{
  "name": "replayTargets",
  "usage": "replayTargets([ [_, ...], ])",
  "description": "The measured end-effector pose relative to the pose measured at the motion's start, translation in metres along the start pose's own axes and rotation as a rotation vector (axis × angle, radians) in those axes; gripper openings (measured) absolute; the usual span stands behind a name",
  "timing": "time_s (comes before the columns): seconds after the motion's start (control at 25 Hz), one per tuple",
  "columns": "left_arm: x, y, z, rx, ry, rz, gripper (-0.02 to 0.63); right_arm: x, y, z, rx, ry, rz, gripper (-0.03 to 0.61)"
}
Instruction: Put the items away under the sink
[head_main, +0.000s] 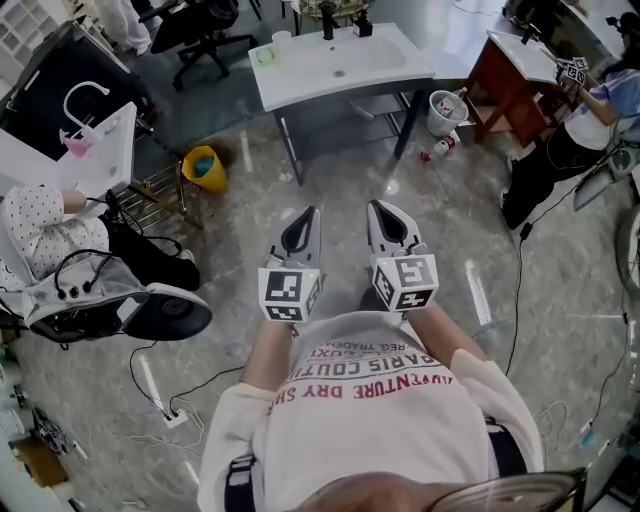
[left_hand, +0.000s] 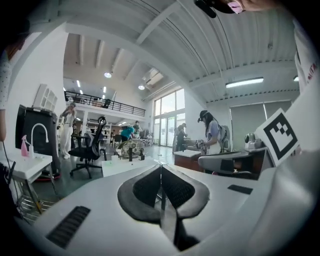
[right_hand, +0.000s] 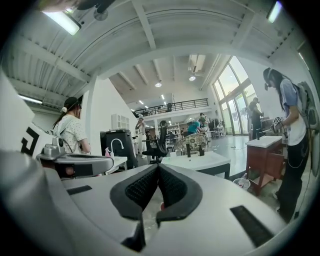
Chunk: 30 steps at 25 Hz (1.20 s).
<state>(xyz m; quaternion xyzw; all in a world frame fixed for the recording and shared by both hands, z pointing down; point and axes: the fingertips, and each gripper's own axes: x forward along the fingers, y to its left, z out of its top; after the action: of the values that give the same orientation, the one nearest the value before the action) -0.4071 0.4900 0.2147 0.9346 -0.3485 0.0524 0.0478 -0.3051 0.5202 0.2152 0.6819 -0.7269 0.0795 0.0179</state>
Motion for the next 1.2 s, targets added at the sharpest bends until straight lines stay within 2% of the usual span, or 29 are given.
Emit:
replayTargets([
  [0.12, 0.047, -0.005, 0.011, 0.003, -0.004, 0.025, 0.023, 0.025, -0.044, 0.018, 0.021, -0.009, 0.004, 0.025],
  [0.32, 0.132, -0.019, 0.030, -0.034, -0.022, 0.064, 0.023, 0.066, -0.122, 0.041, -0.010, -0.005, 0.047, 0.025],
  [0.52, 0.214, -0.035, 0.035, -0.066, -0.019, 0.091, 0.023, 0.101, -0.199, 0.047, -0.020, 0.021, 0.078, 0.025],
  [0.68, 0.265, -0.051, 0.041, -0.011, -0.024, 0.125, 0.023, 0.124, -0.253, 0.044, 0.043, 0.040, 0.092, 0.025],
  [0.8, 0.292, -0.057, 0.043, 0.010, 0.000, 0.129, 0.023, 0.138, -0.277, 0.040, 0.053, 0.056, 0.095, 0.025],
  [1.0, 0.332, -0.044, 0.043, -0.037, 0.020, 0.121, 0.023, 0.166, -0.299, 0.039, 0.066, 0.070, 0.097, 0.025],
  [1.2, 0.379, -0.029, 0.034, -0.067, 0.031, 0.072, 0.023, 0.199, -0.323, 0.033, 0.047, 0.096, 0.058, 0.025],
])
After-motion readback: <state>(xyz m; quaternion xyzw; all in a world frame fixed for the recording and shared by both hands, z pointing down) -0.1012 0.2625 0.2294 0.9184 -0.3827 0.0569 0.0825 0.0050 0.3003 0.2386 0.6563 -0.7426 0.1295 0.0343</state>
